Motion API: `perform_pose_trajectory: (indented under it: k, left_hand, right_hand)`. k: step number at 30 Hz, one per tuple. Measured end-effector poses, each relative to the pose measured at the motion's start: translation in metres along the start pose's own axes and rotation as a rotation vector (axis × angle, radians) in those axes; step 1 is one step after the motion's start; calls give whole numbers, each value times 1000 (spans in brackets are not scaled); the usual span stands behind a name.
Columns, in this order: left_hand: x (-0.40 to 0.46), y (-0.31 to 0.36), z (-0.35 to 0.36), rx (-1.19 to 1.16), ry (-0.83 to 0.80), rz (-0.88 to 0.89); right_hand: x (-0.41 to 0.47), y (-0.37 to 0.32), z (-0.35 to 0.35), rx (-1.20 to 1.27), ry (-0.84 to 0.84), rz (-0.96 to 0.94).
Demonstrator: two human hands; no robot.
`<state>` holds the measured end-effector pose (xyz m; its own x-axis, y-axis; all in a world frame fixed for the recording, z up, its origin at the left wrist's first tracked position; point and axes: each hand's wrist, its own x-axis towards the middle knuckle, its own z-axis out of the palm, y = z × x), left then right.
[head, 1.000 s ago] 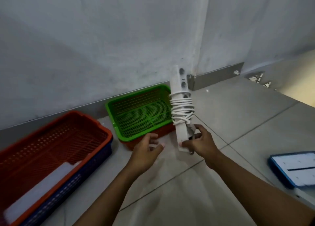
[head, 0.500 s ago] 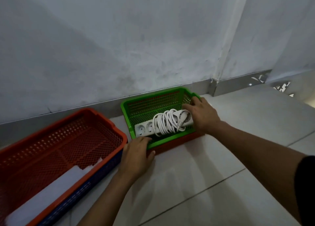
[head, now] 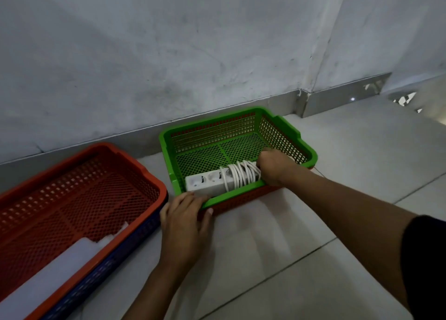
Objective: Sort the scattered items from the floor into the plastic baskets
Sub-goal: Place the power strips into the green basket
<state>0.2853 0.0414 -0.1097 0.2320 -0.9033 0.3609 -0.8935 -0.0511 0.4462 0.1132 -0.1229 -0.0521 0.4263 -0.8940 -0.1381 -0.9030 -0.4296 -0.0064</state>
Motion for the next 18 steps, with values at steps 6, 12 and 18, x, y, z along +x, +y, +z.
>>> perform_pose_trajectory:
  k: [6, 12, 18]
  left_hand:
    - [-3, 9, -12, -7, -90, -43]
    - [-8, 39, -31, 18, -246, 60]
    - [12, 167, -53, -70, -403, 346]
  right_hand:
    - [-26, 5, -9, -32, -69, -79]
    - [-102, 33, -46, -97, -180, -131]
    - [-226, 117, -100, -245, -401, -80]
